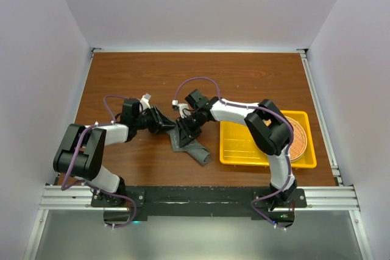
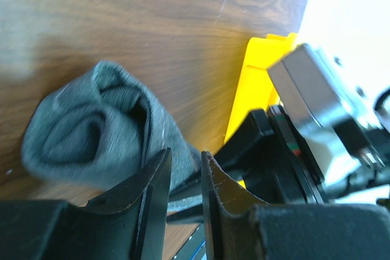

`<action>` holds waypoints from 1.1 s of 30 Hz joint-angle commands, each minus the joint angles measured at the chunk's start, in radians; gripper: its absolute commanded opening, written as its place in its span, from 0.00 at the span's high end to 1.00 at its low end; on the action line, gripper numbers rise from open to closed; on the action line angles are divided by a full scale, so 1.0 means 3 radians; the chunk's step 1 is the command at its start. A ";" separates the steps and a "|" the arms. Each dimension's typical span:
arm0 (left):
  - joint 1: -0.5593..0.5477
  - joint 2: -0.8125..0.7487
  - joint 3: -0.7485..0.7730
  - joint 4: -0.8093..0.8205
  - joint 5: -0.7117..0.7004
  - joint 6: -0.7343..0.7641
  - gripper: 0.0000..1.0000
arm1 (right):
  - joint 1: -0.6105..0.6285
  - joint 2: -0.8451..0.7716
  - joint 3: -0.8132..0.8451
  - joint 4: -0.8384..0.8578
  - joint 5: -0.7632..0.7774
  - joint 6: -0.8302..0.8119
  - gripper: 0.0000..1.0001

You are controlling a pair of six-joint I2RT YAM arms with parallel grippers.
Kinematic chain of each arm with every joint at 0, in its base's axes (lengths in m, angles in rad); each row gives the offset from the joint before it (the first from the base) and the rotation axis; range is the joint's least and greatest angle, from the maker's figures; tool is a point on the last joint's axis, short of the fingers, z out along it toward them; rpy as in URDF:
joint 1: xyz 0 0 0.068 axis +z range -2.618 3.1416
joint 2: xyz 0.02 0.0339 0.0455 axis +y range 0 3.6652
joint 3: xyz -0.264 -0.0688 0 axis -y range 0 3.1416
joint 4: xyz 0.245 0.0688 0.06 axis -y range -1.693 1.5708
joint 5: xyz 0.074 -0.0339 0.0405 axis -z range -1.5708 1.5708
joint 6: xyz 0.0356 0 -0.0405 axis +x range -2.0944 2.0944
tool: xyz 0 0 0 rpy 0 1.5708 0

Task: Fold the napkin, place the utensils inside, and roll it up
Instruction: Roll the napkin with the utensil

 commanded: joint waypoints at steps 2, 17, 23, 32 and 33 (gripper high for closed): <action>-0.0007 -0.0042 0.0161 0.0188 0.0105 -0.0071 0.68 | -0.0090 0.0033 -0.0032 -0.0031 0.0070 -0.0189 0.74; -0.0007 0.0008 0.0207 0.0193 0.0033 -0.0123 0.67 | -0.0106 -0.0212 0.0444 -0.0450 -0.0048 -0.0163 0.67; -0.0007 0.0249 0.0283 0.0208 -0.0023 -0.0036 0.69 | -0.0218 -0.0294 0.0153 -0.0451 0.0018 -0.0260 0.69; -0.0007 0.0234 0.0533 -0.0175 -0.0125 0.0214 0.69 | -0.0239 -0.0437 -0.0088 -0.0425 0.0024 -0.0307 0.70; -0.0007 0.0163 0.0579 -0.0241 -0.0131 0.0265 0.69 | -0.0244 -0.0458 -0.0027 -0.0491 0.0029 -0.0297 0.69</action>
